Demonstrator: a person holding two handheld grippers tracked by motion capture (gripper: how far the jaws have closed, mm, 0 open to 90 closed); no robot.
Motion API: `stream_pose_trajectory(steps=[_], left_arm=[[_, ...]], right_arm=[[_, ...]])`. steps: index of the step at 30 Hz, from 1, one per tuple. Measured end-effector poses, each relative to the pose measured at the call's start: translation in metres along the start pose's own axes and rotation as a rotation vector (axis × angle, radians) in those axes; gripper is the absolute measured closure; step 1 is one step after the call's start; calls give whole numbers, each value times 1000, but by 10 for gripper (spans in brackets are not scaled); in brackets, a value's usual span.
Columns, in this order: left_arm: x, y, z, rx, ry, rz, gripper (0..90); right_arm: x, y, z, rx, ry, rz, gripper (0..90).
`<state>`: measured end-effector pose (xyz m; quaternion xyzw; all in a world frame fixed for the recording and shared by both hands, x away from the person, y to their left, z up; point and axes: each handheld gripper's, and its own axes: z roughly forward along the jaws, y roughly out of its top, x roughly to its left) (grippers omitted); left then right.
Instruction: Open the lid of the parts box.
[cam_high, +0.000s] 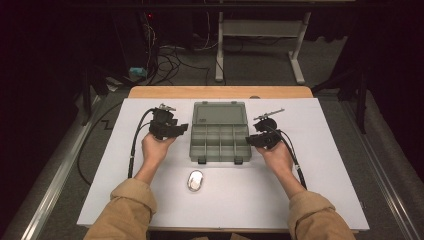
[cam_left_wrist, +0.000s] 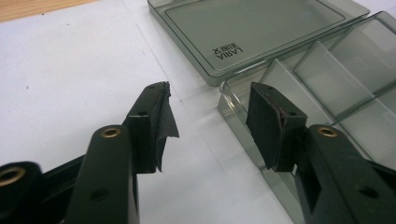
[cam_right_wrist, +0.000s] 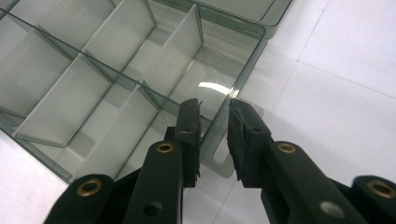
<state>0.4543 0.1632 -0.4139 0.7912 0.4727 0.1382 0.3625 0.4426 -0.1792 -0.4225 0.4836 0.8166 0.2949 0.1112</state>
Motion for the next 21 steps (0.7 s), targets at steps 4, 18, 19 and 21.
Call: stream_pose_trajectory(steps=[4,18,19,21], left_arm=[[-1,-4,-5,-9,-2,16,475],[-3,-24,-29,-71,-17,23,447],[-3,-27,-32,-73,-15,26,445],[-3,-32,-36,-79,-14,31,442]], right_arm=[[-1,0,0,-3,4,-4,744],[-1,-5,-17,-79,28,-32,656],[-1,-6,-20,-90,34,-32,645],[-2,-8,-27,-114,46,-35,623]])
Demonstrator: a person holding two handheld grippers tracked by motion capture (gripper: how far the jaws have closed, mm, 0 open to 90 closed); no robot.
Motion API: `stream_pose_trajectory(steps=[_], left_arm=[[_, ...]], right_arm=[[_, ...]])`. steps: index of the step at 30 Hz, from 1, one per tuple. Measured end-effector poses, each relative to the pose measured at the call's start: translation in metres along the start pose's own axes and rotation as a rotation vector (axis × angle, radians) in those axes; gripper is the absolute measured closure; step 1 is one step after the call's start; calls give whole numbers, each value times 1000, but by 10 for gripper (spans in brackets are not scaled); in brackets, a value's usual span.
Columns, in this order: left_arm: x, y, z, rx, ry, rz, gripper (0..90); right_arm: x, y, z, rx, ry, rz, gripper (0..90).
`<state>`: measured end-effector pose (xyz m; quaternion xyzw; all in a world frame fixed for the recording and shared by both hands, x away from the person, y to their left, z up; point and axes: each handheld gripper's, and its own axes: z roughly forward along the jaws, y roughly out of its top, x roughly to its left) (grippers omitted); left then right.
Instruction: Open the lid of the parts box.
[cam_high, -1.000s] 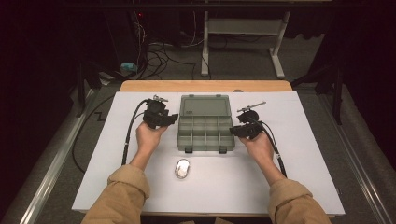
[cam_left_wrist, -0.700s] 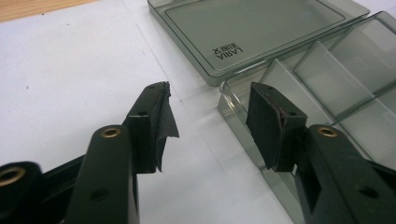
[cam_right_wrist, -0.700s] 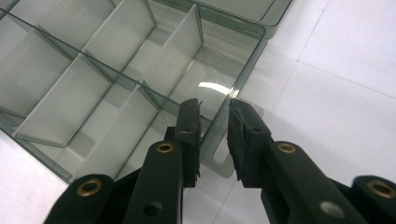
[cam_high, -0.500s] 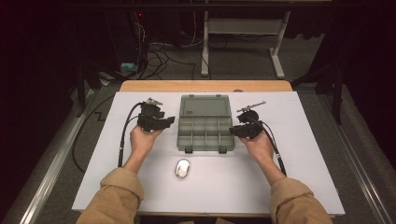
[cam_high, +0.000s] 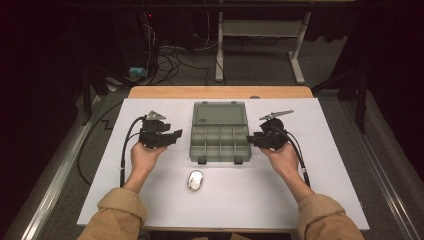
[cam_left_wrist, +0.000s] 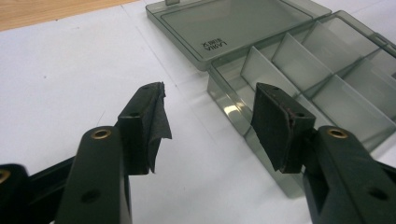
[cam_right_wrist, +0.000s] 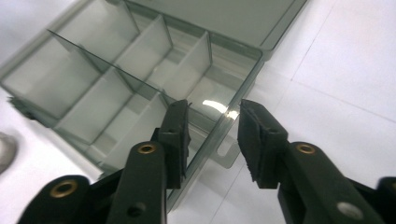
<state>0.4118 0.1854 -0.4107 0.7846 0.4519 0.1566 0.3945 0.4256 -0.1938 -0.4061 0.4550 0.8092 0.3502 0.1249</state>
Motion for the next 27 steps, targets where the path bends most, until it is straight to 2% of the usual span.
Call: stream_pose_trajectory(steps=[3,5,8,14,17,20,27], left_arm=[[0,-7,-7,-17,-3,-3,438],[0,-11,-12,-27,-3,-3,436],[0,-17,-19,-44,-8,-8,431],[-3,-29,-32,-69,-13,-5,417],[-5,-34,-37,-77,-12,-3,410],[-8,-40,-43,-99,-11,-7,403],[-12,-56,-53,-126,-14,-13,396]], right_arm=[[0,-4,-11,-44,18,-7,596],[1,-7,-19,-71,10,-33,582],[0,-13,-29,-103,26,-36,549],[-6,-33,-48,-163,39,-42,492],[-9,-45,-57,-194,28,-51,458],[-14,-57,-65,-222,37,-26,435],[-20,-81,-83,-276,18,-28,404]])
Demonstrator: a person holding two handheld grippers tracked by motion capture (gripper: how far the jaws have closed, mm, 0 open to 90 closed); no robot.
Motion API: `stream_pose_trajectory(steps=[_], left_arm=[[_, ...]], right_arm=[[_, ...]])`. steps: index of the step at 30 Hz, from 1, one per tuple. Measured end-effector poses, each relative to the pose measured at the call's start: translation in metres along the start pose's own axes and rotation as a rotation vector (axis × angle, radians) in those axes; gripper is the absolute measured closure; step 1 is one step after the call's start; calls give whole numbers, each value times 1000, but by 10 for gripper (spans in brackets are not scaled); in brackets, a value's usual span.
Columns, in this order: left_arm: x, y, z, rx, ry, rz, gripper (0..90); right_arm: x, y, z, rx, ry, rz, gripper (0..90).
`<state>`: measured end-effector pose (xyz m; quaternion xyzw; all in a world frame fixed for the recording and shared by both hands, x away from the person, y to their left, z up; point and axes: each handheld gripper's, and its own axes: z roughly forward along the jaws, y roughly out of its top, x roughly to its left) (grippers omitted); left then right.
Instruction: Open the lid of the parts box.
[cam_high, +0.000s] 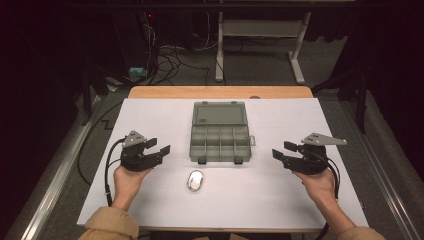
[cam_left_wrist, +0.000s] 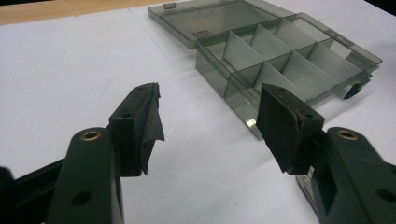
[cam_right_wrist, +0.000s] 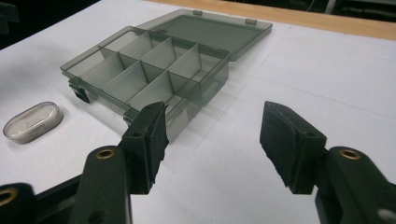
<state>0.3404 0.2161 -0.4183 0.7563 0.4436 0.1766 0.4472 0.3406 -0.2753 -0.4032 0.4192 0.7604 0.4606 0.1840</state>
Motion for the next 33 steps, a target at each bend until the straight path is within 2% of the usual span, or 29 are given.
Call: stream_pose_trajectory(steps=[7,10,15,23,33], left_arm=[[-2,-13,-11,-15,8,1,387],[-2,-17,-15,-26,5,-12,381],[-4,-24,-23,-45,13,-1,371],[-5,-36,-31,-66,12,-12,355],[-3,-52,-40,-93,18,-30,341]], right_arm=[[-5,-21,-21,-69,-6,18,370],[-7,-29,-26,-80,-12,22,352],[-8,-41,-36,-107,-21,27,336],[-10,-57,-46,-134,-40,32,313],[-9,-70,-55,-169,-66,16,285]])
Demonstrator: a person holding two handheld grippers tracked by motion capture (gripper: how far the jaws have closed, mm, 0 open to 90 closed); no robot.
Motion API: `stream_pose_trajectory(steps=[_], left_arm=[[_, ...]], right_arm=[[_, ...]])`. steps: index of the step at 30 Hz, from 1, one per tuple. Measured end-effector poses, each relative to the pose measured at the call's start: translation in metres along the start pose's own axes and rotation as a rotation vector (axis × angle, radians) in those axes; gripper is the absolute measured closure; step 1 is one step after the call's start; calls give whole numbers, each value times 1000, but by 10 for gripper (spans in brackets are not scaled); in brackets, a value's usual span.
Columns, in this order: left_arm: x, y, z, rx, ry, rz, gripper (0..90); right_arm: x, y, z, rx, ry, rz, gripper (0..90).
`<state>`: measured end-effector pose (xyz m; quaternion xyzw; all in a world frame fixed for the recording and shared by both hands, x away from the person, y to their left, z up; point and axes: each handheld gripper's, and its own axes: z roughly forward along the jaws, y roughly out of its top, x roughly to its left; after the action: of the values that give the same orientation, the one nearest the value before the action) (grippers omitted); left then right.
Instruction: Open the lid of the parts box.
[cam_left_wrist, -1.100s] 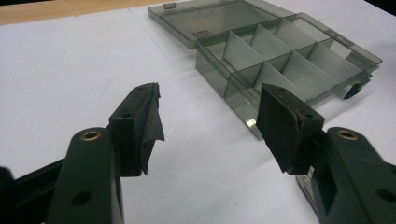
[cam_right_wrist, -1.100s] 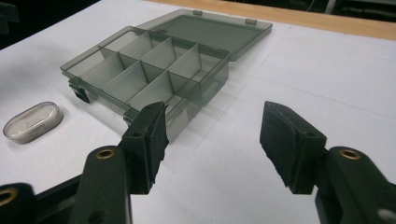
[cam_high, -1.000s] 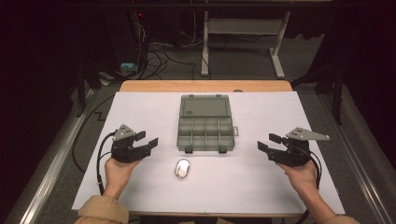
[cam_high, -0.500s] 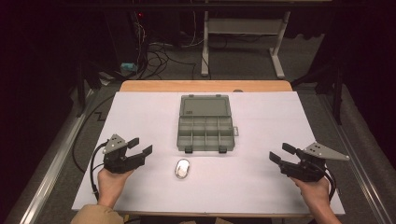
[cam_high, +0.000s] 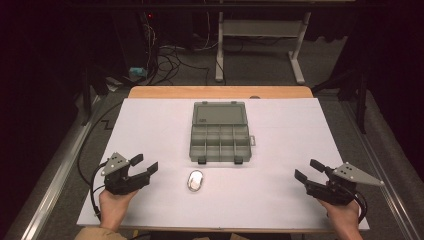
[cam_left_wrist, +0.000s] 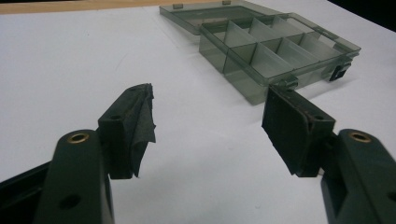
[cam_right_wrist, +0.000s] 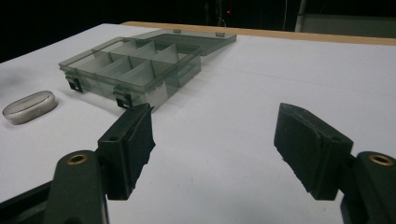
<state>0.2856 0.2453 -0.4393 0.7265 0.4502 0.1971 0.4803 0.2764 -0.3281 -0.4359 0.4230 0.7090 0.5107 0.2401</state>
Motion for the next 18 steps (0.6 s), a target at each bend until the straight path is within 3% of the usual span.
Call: stream_pose_trajectory(steps=[9,18], left_arm=[[6,-19,-9,-22,8,-43,332],[8,-29,-8,-27,5,-54,328]], right_arm=[[-1,-15,-8,-20,-6,-8,270],[-6,-27,-17,-32,-27,4,266]])
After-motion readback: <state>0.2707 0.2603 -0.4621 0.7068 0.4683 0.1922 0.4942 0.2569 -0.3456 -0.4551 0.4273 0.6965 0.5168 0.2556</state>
